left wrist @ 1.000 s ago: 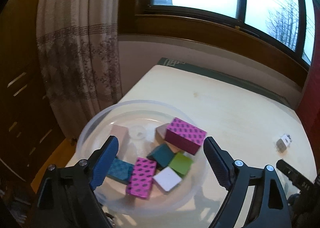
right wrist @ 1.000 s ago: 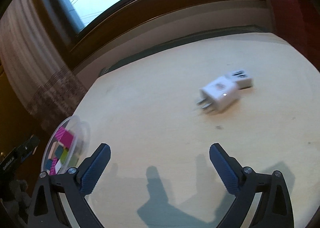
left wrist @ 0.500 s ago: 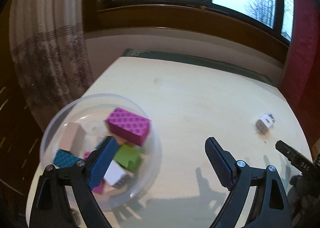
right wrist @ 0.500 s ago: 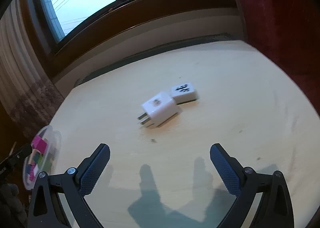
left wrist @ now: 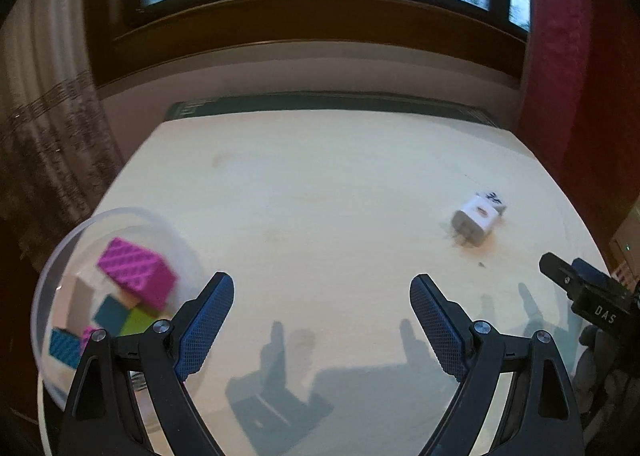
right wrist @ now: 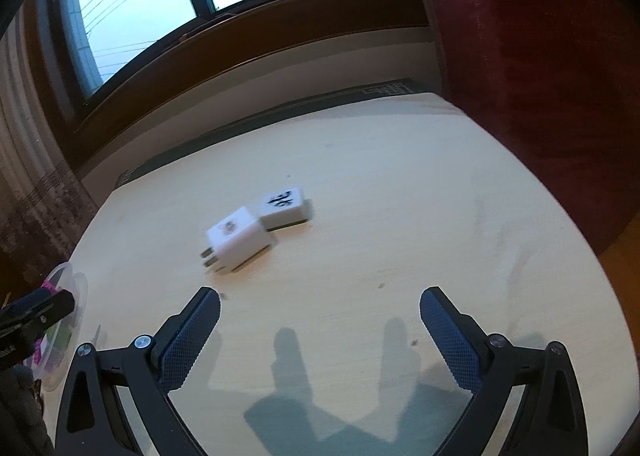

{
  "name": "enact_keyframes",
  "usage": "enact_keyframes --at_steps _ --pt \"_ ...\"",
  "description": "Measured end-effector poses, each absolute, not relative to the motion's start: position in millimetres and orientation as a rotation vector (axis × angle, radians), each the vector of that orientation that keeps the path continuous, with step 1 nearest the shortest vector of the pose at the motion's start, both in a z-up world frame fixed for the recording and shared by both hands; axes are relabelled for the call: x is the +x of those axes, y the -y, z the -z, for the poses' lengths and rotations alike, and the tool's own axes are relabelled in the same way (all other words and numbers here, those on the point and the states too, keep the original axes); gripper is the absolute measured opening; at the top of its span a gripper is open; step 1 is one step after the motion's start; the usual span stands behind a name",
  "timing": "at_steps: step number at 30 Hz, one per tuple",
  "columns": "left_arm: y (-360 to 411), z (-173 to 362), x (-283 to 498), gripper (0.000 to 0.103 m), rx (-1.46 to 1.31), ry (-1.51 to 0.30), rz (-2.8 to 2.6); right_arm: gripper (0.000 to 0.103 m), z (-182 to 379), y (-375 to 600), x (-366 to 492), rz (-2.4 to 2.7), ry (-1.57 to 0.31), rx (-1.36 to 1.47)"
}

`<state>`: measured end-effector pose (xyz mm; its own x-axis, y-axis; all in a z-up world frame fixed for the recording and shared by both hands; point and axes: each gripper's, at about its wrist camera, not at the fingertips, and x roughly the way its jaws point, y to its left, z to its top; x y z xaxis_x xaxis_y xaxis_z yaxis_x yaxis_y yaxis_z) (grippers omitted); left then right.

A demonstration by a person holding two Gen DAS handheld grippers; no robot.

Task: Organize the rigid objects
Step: 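Move both open tools toward the white charger and mahjong tile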

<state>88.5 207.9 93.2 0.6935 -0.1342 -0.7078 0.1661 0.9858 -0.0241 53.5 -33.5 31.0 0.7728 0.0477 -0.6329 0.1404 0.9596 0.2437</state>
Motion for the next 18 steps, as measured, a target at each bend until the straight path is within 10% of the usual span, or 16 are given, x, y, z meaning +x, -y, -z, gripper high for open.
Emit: enact_keyframes --at_steps 18 --pt "-117 -61 132 0.091 0.101 -0.896 0.3 0.102 -30 57 46 0.127 -0.662 0.332"
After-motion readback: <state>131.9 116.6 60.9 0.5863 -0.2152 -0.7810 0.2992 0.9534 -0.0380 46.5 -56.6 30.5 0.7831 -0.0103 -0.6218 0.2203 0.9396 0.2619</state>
